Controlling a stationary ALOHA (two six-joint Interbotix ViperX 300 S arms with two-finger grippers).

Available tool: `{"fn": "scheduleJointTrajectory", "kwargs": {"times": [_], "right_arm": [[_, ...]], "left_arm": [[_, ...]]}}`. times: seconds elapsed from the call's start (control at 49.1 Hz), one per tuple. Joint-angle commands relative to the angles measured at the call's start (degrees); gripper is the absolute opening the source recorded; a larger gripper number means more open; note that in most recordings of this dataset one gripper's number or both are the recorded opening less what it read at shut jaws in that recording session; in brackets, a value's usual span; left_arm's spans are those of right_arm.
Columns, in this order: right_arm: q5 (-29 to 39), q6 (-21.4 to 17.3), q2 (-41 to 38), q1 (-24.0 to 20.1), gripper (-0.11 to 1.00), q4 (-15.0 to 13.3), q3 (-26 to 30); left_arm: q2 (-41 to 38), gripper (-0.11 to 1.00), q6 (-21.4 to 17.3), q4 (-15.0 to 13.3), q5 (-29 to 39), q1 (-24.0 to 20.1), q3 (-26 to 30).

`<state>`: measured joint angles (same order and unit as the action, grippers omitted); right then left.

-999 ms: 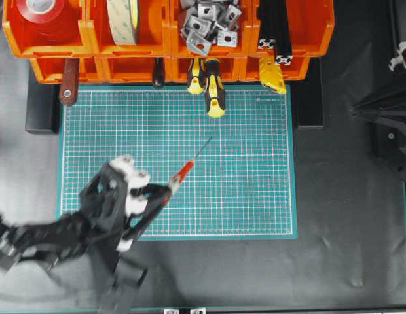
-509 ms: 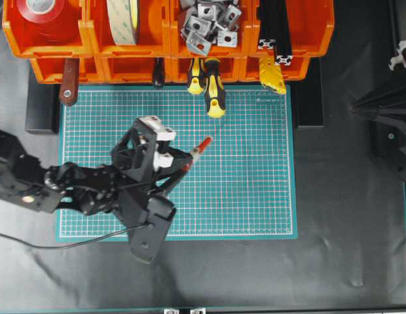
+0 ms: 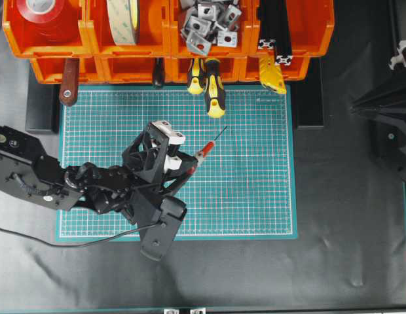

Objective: Pick red screwdriver from container rack with left arm.
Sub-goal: 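Carry the red screwdriver over the mat and lower it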

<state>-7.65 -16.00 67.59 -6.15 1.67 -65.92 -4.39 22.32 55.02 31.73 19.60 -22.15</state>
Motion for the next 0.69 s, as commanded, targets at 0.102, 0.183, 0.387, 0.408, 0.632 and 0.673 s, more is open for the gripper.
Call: {"fn": "scheduleJointTrajectory", "kwargs": {"times": [0.102, 0.183, 0.387, 0.408, 0.632, 0.673], "right_arm": [[0.1, 0.0, -0.4, 0.0, 0.00, 0.0, 1.8], [0.1, 0.0, -0.4, 0.0, 0.00, 0.0, 1.8], [0.2, 0.1, -0.4, 0.1, 0.00, -0.1, 1.8], [0.2, 0.1, -0.4, 0.1, 0.00, -0.1, 1.8], [0.2, 0.1, -0.4, 0.2, 0.00, -0.1, 1.8], [0.2, 0.1, -0.4, 0.2, 0.00, -0.1, 1.8]], "left_arm": [[0.7, 0.25, 0.3, 0.3, -0.1, -0.2, 0.4], [0.7, 0.25, 0.3, 0.3, 0.0, -0.4, 0.3], [0.8, 0.27, 1.8, 0.3, 0.1, -0.5, -0.3], [0.7, 0.28, 2.0, 0.3, 0.0, -0.5, -0.3], [1.0, 0.70, 2.6, 0.3, -0.4, -0.5, -0.9], [1.0, 0.75, 2.6, 0.3, -0.4, -0.5, -0.9]]}}
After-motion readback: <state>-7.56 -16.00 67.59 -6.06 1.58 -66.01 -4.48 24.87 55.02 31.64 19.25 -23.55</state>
